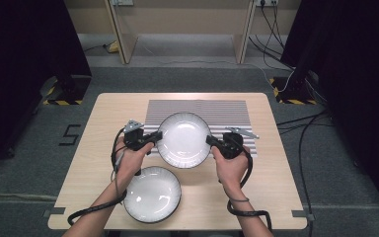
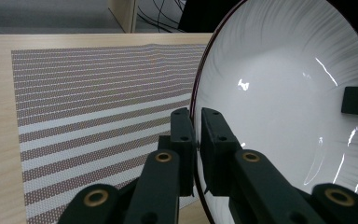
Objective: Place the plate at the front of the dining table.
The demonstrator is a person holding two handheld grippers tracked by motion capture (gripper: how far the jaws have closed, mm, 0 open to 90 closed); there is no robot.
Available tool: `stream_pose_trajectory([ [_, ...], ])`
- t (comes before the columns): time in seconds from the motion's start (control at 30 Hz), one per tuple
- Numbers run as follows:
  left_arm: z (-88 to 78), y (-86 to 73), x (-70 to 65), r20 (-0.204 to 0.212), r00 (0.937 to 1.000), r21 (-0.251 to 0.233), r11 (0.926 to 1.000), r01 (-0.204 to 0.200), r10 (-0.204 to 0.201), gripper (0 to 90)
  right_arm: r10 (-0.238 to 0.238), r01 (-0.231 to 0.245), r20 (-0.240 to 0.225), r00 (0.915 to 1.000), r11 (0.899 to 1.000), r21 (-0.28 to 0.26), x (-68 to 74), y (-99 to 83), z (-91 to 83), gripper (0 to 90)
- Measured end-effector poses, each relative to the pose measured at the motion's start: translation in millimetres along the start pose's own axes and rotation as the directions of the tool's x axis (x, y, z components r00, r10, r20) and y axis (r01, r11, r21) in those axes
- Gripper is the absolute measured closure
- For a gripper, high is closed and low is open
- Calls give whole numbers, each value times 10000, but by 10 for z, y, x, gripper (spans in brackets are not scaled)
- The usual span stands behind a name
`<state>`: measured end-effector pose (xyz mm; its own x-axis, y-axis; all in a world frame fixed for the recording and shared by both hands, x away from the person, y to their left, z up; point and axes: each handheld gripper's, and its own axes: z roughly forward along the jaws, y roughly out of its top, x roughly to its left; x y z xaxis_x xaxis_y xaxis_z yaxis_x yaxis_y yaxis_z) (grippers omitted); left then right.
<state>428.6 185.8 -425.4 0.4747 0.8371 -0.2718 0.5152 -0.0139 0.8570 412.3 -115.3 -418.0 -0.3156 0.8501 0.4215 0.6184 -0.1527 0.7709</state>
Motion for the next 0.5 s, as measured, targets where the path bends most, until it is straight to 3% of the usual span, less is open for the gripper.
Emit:
stream_pose_trajectory([
  [0.5, 85, 34, 41, -22, 10000, 110, 9999, 6, -5, 831, -131, 131, 140, 9998, 9999, -4, -19, 49, 50, 855],
])
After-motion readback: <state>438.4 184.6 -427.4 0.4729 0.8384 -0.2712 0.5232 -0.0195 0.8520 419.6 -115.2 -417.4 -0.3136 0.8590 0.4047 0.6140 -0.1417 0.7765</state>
